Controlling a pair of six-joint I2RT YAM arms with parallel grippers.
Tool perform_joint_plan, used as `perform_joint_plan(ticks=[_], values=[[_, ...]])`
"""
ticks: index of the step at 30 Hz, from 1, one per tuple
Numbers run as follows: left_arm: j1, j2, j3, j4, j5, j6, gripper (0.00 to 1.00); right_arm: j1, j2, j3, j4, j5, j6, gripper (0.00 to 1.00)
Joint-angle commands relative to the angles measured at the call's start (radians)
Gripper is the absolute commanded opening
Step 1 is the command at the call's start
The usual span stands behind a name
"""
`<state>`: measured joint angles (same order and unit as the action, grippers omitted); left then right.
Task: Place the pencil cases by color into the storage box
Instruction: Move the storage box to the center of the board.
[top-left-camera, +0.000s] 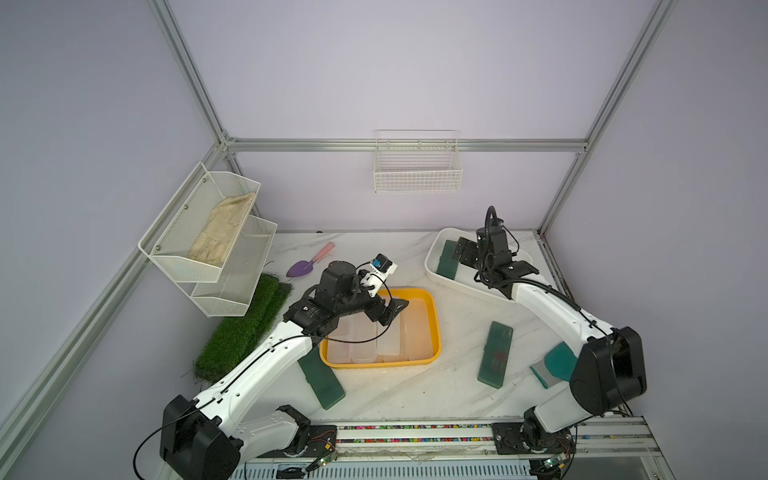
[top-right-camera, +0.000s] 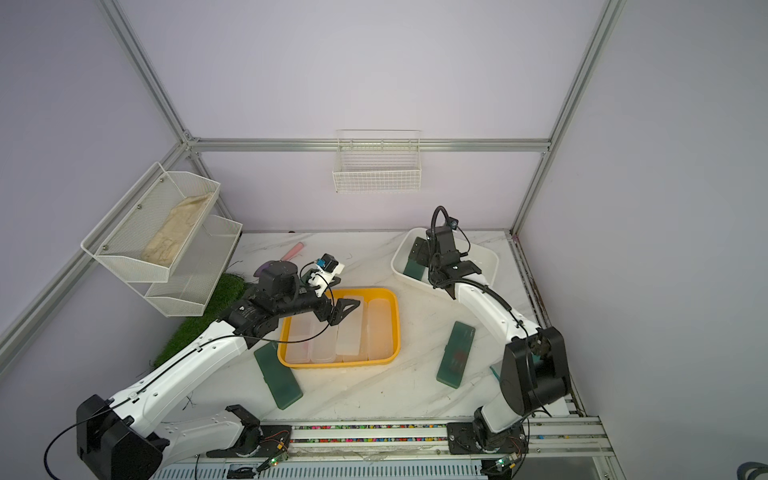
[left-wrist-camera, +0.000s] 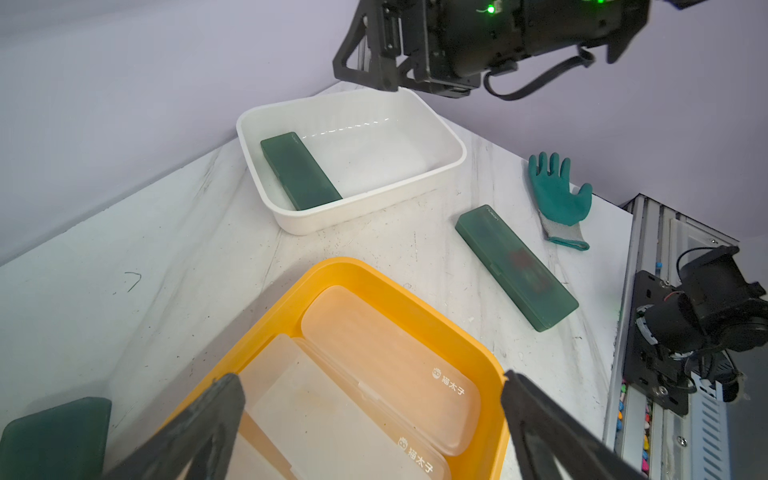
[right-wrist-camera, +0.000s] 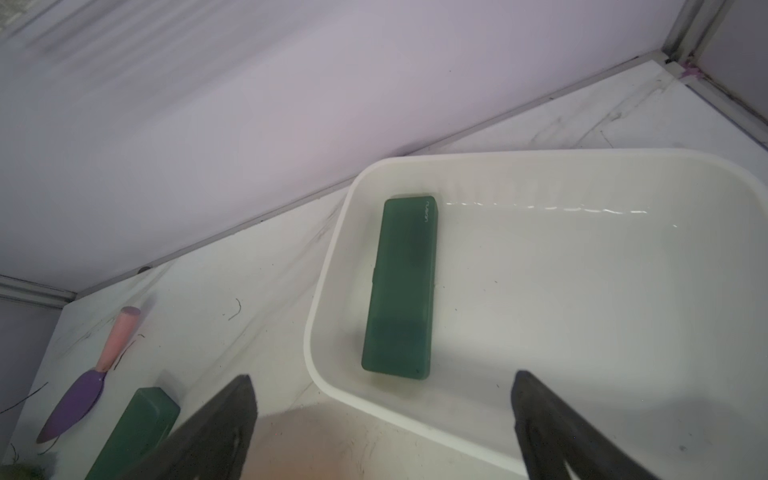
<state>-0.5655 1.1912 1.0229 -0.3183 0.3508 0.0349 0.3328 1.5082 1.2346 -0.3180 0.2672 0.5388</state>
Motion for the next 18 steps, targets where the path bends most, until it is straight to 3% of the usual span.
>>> perform_joint_plan(ticks=[1,5,9,13,15,18], values=[[-0.067,0.024,0.011,0.045,-0.089,-0.035,0.97,0.004,-0.113,-0.081,-0.138,0.042,0.031,0.97],[-0.15,0.071,0.017,0.072,-0.154,-0.073,0.97,0.004,-0.222,-0.159,-0.245,0.076,0.111,0.97],[-0.229,0.125,0.021,0.101,-0.202,-0.09,0.97,0.003,-0.238,-0.19,-0.283,0.037,0.13,0.97],[-0.231,0.117,0.019,0.088,-0.274,-0.144,0.97,0.002,-0.247,-0.197,-0.237,0.0,0.091,0.96],[-0.226,0.086,0.015,0.056,-0.401,-0.199,0.97,0.005,-0.234,-0.191,-0.191,-0.037,0.059,0.95],[-0.156,0.049,0.016,-0.019,-0.451,-0.23,0.97,0.04,-0.175,-0.151,-0.158,-0.056,0.014,0.95]])
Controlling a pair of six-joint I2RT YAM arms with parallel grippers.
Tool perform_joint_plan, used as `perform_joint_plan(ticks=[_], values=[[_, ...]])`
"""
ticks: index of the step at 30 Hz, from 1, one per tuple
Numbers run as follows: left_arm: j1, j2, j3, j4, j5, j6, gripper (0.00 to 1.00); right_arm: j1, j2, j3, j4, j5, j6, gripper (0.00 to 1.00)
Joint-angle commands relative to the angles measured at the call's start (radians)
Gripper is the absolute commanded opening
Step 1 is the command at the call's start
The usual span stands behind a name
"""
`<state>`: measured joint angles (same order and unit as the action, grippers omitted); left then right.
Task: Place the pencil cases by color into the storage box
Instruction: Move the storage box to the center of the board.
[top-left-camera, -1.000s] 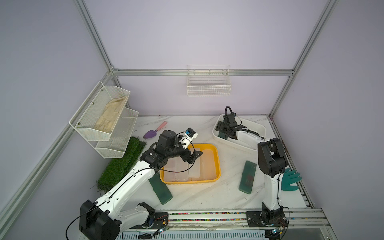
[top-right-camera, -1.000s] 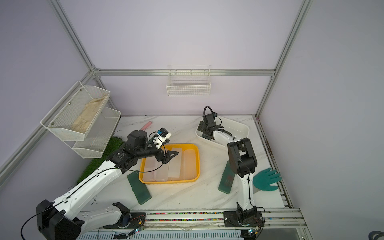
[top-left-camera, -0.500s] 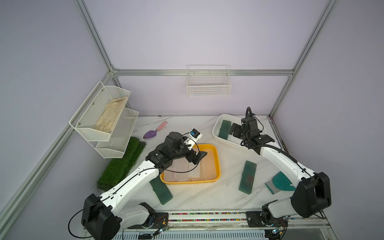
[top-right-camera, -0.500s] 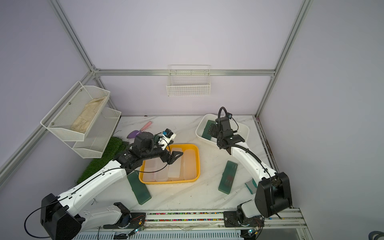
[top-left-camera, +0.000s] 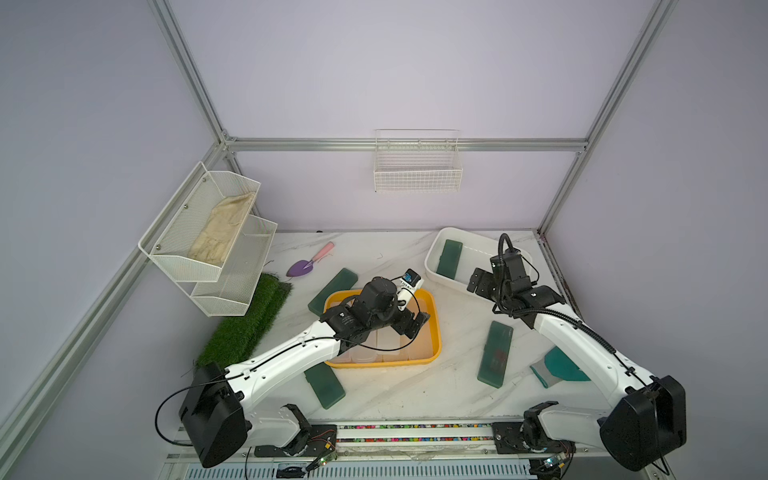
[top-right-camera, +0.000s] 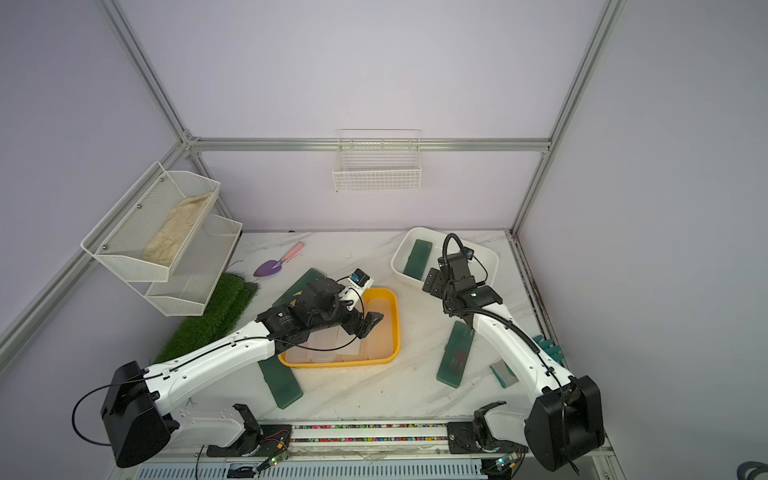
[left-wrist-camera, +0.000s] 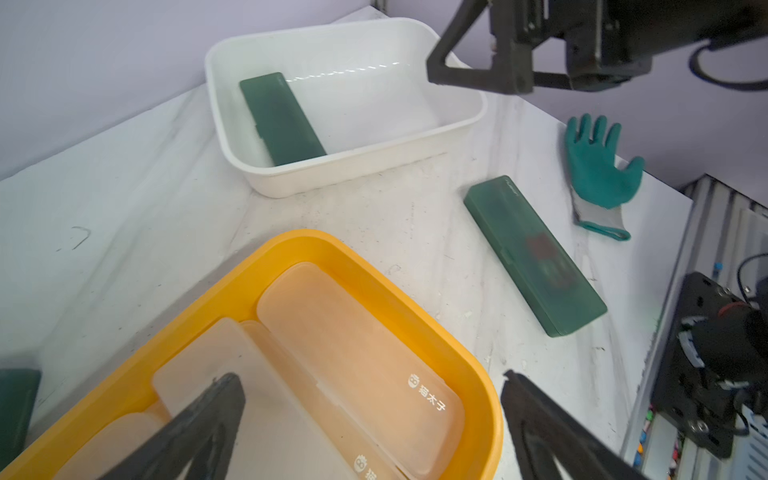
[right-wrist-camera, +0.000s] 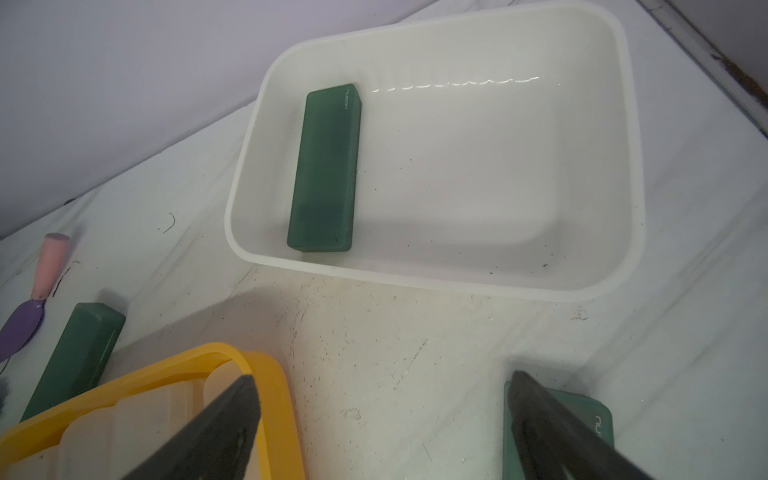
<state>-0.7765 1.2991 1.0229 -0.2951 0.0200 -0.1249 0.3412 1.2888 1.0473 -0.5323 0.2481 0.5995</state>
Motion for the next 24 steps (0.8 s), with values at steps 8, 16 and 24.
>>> perform_joint_plan(ticks=[8,16,24], values=[[0.378,-0.068,0.048,-0.175,-0.057,-0.143,0.97,0.258,0.256,0.165,0.216,-0.102,-0.213,0.95],[0.613,0.071,0.166,-0.303,-0.064,-0.103,0.97,0.33,0.365,0.211,0.212,-0.202,-0.279,0.94],[0.657,0.244,0.273,-0.377,-0.067,0.192,0.98,0.331,0.273,0.068,0.14,-0.1,-0.26,0.93]])
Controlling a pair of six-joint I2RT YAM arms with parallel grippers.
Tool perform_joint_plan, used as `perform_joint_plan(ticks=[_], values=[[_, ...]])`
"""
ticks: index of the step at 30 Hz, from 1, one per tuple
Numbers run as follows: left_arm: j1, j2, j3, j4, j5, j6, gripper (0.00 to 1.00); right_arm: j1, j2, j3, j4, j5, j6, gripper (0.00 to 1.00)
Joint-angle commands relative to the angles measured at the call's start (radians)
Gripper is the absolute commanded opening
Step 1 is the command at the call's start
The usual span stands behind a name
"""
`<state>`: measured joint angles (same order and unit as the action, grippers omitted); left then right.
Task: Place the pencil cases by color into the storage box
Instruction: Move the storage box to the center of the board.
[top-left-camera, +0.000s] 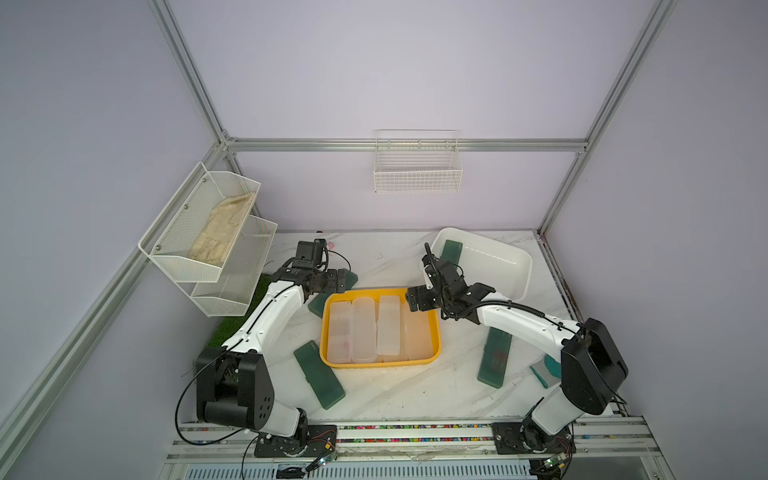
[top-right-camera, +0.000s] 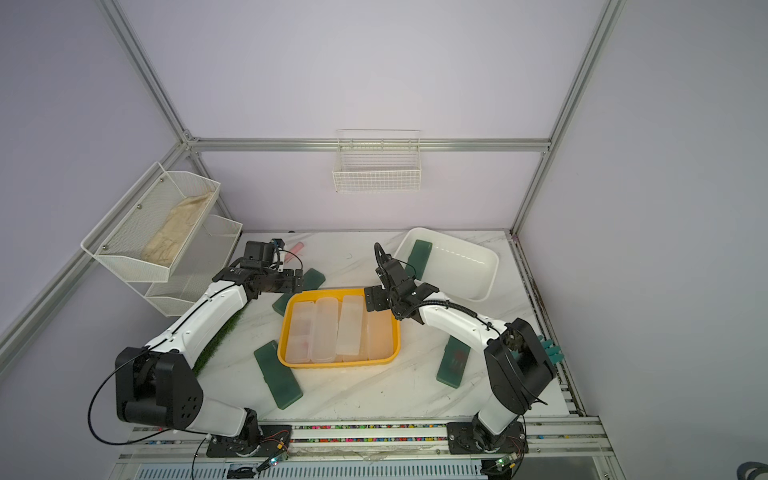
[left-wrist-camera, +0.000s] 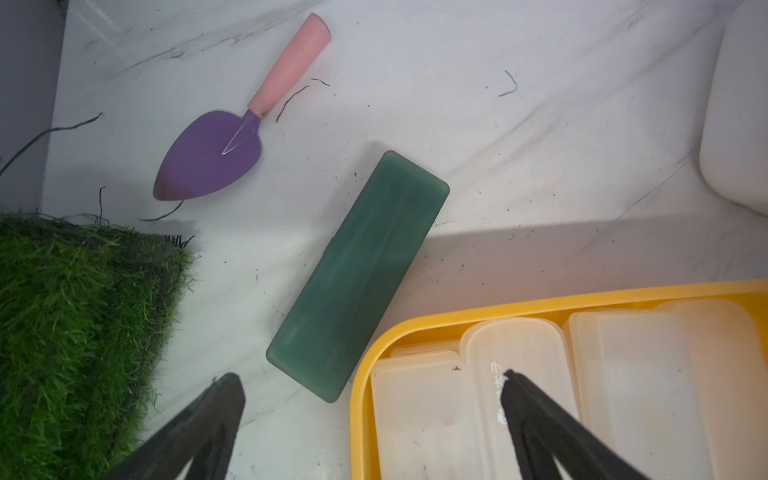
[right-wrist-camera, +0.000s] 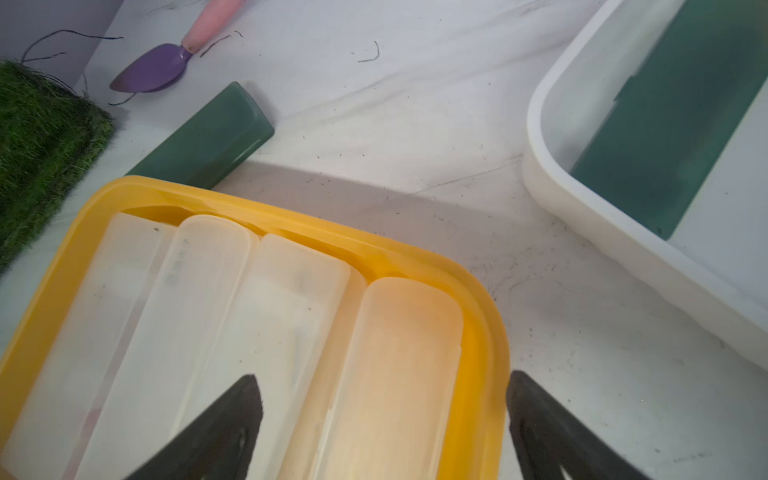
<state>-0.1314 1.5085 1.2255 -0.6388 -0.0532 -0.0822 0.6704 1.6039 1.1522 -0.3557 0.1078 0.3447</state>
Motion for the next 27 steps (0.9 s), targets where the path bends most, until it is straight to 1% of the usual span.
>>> perform_joint_plan(ticks=[1,6,10,14,21,27], values=[[0.023,0.055,0.08,-0.033,0.008,0.17,0.97,0.001,-0.05,-0.058,-0.033,0.04,-0.002,0.93],[0.062,0.163,0.127,-0.025,0.081,0.241,0.98,0.0,-0.058,-0.119,-0.015,0.023,0.017,0.93],[0.087,0.231,0.171,-0.017,0.095,0.263,0.98,-0.005,-0.025,-0.129,-0.012,0.026,0.019,0.93],[0.093,0.302,0.214,-0.016,0.093,0.302,0.98,-0.024,0.005,-0.145,-0.005,0.021,0.023,0.93],[0.095,0.387,0.279,-0.031,0.099,0.328,0.97,-0.104,0.019,-0.203,0.024,-0.024,0.021,0.92],[0.095,0.429,0.313,-0.044,0.132,0.328,0.97,-0.184,0.005,-0.217,0.018,-0.029,0.01,0.92]])
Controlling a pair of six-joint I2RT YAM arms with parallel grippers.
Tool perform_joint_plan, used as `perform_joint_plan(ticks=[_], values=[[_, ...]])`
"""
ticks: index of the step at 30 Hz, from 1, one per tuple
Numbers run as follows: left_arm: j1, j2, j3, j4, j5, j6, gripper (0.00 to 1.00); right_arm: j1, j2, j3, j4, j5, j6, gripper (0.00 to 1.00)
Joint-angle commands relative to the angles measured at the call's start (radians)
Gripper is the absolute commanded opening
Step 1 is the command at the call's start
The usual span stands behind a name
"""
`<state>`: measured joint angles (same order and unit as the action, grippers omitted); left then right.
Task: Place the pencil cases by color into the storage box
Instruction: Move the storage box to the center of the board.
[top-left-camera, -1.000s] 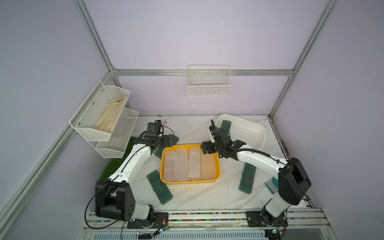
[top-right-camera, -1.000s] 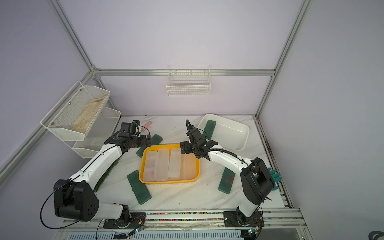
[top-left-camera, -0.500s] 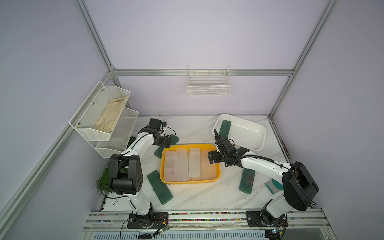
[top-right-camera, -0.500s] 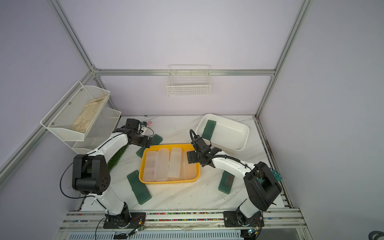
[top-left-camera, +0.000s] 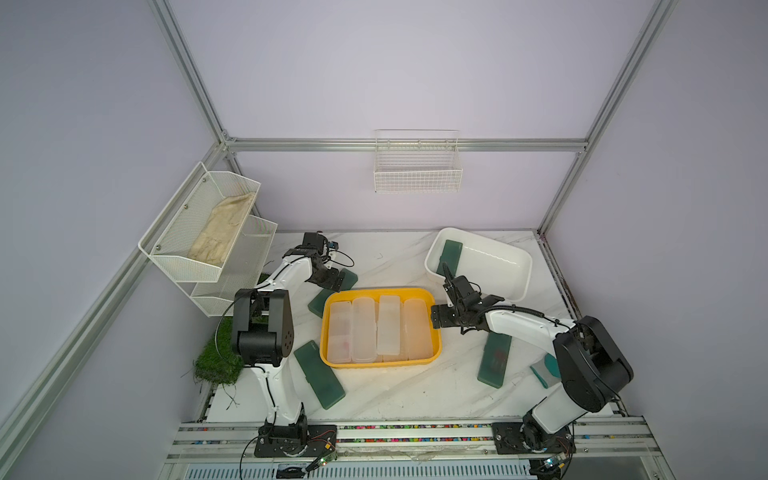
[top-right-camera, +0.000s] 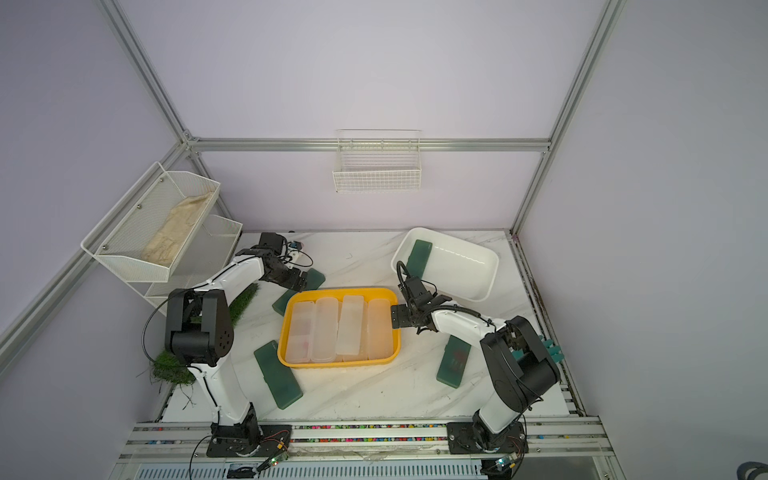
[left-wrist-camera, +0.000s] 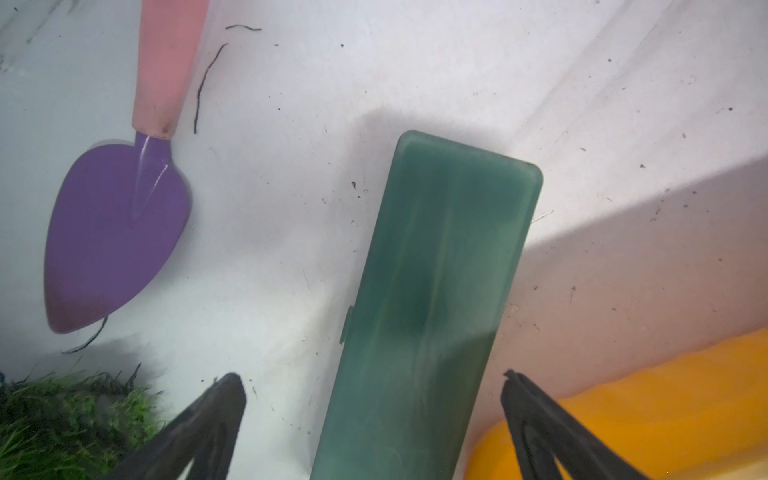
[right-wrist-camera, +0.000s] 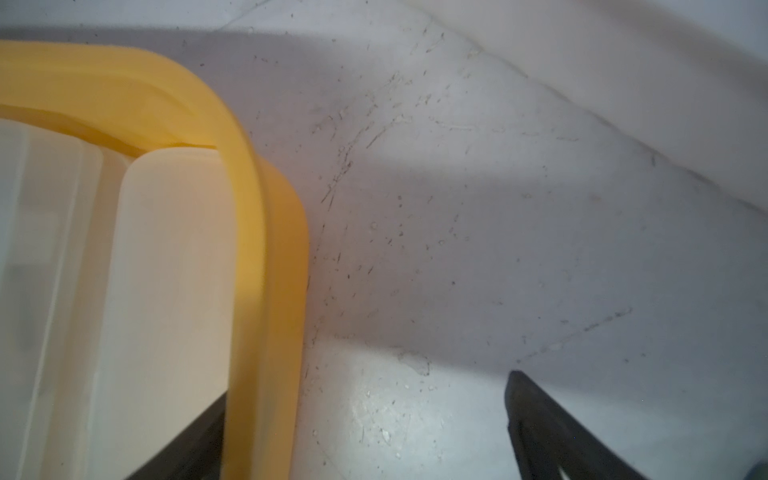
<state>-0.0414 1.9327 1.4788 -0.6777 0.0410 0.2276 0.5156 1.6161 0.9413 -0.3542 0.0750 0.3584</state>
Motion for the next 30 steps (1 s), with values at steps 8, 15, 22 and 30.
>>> perform_joint_plan(ticks=[8,15,22,30], values=[[0.004,0.037,0.08,-0.011,0.101,0.025,0.97,-0.085,-0.04,-0.007,0.008,0.042,0.0,0.92],[-0.003,0.099,0.118,-0.013,0.115,0.019,0.97,-0.097,-0.078,-0.004,0.012,0.05,-0.004,0.92],[-0.025,0.17,0.176,-0.02,0.089,0.007,0.97,-0.097,-0.133,-0.002,0.009,0.029,-0.01,0.92],[-0.061,0.26,0.277,-0.058,0.041,0.002,0.96,-0.097,-0.163,0.002,0.002,0.025,-0.021,0.92]])
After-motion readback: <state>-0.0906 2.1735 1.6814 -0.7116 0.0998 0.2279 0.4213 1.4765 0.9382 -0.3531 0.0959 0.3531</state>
